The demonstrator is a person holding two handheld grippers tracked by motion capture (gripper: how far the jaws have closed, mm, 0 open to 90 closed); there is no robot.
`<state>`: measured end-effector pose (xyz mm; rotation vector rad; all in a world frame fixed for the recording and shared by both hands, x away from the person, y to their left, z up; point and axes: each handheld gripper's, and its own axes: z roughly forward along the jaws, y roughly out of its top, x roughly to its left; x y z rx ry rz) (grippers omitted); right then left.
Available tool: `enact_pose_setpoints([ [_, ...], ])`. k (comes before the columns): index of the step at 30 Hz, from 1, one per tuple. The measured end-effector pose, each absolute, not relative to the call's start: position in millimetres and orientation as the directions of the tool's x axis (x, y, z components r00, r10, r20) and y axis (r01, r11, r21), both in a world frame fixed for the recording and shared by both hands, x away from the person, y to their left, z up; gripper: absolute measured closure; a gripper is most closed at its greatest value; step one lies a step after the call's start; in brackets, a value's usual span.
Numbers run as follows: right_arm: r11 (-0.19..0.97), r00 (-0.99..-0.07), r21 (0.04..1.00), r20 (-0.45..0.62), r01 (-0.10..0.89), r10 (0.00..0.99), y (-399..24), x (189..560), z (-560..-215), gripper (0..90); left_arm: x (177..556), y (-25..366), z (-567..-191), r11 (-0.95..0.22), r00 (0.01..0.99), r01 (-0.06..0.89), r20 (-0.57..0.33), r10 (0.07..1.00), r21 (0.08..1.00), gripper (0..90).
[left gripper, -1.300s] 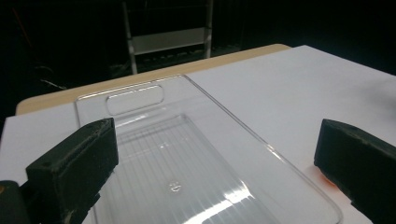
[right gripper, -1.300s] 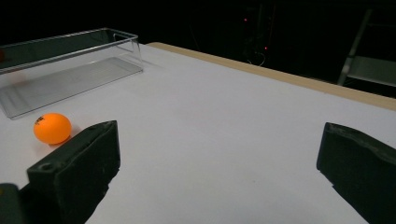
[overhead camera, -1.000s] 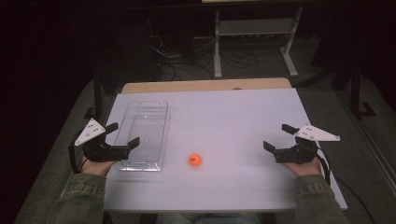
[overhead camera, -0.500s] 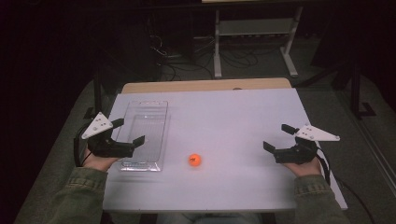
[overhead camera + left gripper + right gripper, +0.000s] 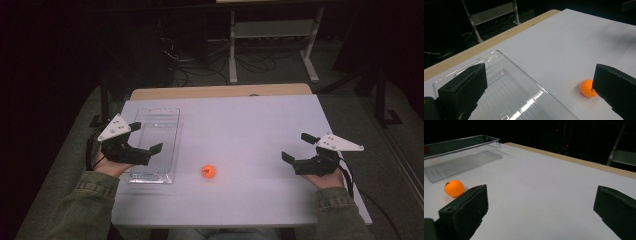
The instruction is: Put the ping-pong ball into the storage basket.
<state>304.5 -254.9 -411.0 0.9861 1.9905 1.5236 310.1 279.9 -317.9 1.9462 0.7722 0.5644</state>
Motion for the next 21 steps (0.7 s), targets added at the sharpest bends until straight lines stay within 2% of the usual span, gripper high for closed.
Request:
enact_pose_setpoints([
  [21,0.141,-0.649,0.953,0.072,0.270,0.757,-255,305,-411,0.0,322,261,-311,-0.445,0.744,0.286,0.096,0.661,0.848,0.0],
])
